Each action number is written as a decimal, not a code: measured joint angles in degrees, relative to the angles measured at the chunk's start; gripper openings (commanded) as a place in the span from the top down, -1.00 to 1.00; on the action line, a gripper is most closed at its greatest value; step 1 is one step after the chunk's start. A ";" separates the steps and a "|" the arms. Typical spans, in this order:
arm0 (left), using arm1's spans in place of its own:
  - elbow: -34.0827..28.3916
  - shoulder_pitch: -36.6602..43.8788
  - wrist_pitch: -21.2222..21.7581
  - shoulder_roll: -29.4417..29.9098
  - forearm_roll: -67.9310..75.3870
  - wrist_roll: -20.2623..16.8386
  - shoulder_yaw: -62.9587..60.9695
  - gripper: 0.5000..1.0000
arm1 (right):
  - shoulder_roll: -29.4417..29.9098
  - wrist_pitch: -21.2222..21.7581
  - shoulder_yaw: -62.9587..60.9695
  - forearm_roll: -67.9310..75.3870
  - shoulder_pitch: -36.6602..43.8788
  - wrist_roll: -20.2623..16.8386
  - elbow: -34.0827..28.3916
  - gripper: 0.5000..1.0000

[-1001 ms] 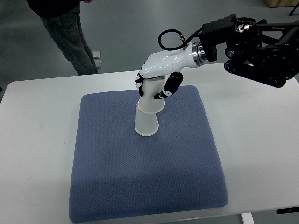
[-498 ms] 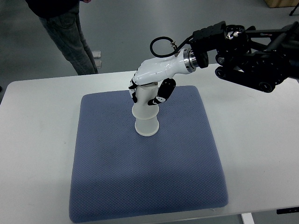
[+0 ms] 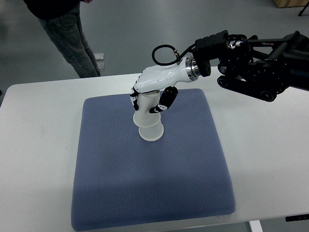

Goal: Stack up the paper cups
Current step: 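Lower the held cup onto the upside-down cup and release it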

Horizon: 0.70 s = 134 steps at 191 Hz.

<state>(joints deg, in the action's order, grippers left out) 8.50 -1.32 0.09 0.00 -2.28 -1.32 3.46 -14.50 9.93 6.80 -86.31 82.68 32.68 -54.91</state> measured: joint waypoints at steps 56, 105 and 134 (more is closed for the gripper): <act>0.00 0.00 0.00 0.00 0.00 0.00 -0.03 -1.00 | 0.58 -0.11 -0.06 0.00 -0.49 0.00 0.41 0.13; -0.01 0.00 0.00 0.00 0.00 0.00 -0.02 -1.00 | 0.58 -0.11 -0.06 0.00 -0.62 0.02 0.73 0.02; -0.01 0.00 0.00 0.00 0.00 0.00 0.00 -1.00 | 0.55 -0.11 -0.06 0.00 -0.86 0.02 2.26 -0.01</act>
<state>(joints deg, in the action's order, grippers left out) 8.49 -1.32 0.09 0.00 -2.28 -1.32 3.46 -13.95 9.81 6.74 -86.31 81.81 32.70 -52.65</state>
